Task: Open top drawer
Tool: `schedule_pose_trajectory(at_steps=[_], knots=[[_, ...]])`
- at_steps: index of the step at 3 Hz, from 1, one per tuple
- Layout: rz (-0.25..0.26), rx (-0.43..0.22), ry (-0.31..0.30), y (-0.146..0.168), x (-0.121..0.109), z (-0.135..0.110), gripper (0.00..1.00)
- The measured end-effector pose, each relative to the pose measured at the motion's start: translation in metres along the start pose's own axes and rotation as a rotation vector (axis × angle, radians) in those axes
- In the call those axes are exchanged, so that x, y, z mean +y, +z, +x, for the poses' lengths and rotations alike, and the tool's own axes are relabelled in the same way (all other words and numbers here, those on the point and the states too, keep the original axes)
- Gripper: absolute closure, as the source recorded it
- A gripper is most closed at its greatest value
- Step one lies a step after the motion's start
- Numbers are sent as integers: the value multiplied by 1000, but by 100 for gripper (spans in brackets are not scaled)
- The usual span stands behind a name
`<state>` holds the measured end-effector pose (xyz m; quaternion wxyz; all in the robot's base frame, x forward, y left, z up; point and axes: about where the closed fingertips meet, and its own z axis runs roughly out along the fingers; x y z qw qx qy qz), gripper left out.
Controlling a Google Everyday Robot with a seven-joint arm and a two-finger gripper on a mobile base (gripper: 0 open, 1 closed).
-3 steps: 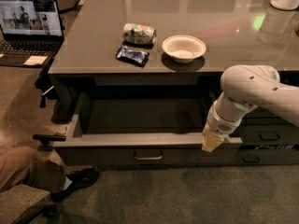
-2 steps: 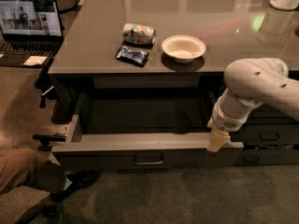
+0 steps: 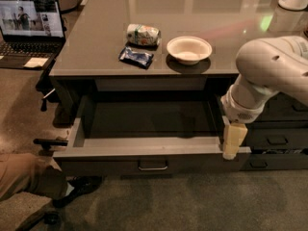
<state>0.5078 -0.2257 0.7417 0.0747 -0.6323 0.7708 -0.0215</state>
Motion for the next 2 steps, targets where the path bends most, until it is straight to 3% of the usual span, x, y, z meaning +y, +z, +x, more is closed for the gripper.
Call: schedule_pose_trajectory(at_steps=[2], knots=[[133,-45,-21,-3,-41,-25,42]])
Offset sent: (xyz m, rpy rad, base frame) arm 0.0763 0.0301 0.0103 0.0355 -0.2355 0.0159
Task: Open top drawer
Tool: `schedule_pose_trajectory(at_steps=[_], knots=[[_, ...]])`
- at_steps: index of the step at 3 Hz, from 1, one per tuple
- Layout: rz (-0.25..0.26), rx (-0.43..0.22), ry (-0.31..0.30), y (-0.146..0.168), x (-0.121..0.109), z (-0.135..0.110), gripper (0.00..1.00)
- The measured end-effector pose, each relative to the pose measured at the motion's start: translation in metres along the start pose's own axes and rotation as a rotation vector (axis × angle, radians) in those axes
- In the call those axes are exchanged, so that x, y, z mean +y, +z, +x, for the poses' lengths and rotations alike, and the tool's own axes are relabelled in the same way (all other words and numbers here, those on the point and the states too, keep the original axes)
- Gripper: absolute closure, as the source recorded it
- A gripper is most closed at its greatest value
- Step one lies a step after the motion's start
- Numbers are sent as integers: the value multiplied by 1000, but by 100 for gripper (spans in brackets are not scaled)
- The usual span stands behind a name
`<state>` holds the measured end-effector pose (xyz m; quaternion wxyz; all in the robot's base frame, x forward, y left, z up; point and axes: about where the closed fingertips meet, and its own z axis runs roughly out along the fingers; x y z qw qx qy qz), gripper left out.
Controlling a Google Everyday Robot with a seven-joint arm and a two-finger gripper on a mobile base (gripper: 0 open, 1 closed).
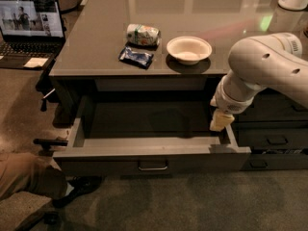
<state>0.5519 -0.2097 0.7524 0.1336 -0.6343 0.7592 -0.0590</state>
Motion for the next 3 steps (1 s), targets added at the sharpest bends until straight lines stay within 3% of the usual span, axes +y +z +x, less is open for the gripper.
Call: schedule_pose_trajectory(at_steps=[1,2,3], knots=[[13,-61,22,28,-9,-8,65],[-45,-110,27,65,-5,-14,88],[-112,-129,24,92,4,-15,100]])
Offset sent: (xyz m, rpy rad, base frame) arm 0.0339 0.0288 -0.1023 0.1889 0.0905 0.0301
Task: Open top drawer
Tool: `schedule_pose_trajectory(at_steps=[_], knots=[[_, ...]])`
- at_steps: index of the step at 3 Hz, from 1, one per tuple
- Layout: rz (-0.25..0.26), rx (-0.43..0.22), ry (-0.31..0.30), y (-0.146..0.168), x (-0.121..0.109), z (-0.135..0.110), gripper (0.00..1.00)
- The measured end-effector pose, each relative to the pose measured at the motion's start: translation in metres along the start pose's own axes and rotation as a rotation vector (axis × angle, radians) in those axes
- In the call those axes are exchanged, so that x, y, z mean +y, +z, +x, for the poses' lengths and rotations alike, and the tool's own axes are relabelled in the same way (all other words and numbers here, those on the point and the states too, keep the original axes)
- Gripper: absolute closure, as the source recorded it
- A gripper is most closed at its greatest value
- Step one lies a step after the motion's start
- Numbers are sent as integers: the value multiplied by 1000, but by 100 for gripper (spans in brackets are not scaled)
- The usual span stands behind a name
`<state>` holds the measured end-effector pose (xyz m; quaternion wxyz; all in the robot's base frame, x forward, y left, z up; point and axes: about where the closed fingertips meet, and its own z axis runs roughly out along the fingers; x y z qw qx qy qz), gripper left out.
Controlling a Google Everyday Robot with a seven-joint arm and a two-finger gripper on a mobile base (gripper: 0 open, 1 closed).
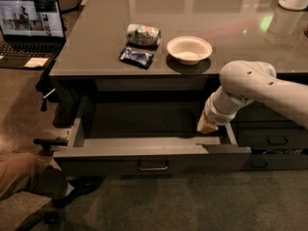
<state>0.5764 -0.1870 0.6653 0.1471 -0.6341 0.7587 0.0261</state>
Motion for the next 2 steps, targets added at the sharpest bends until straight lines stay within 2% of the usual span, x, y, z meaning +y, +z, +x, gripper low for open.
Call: schedule_pose_trajectory(at_steps=[1,2], knots=[[-57,10,15,15,7,7,100],[-99,32,24,20,13,13,81]])
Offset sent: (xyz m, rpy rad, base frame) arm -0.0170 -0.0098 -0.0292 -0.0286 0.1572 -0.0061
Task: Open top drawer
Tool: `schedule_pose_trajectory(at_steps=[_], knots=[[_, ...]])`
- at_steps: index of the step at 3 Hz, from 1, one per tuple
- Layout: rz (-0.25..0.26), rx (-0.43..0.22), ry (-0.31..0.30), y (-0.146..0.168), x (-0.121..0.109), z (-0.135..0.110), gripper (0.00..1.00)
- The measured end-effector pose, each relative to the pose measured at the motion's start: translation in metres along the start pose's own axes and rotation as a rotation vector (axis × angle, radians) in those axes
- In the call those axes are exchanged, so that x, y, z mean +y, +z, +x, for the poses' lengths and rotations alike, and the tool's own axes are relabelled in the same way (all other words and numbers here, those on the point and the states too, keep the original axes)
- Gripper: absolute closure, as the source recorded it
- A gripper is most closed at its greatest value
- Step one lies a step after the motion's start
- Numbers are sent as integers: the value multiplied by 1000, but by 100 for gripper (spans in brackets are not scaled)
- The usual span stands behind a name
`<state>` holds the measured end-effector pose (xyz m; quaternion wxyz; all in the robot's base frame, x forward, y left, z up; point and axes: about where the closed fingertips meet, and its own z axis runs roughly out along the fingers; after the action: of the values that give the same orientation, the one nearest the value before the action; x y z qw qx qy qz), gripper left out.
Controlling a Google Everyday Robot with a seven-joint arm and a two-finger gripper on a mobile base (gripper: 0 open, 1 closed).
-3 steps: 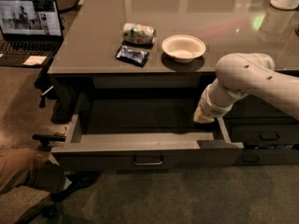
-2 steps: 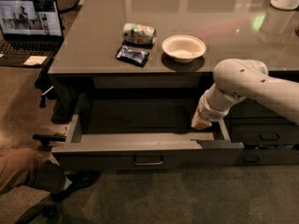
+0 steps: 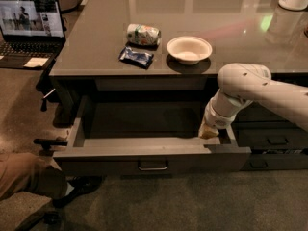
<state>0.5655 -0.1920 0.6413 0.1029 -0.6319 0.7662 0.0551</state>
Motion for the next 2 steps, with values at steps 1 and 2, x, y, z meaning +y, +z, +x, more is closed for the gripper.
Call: schedule_pose_trajectory(at_steps=[1,2], knots=[[-36,31,-1,2,5,4,58],[-66,59,-17,1,8,5,35]])
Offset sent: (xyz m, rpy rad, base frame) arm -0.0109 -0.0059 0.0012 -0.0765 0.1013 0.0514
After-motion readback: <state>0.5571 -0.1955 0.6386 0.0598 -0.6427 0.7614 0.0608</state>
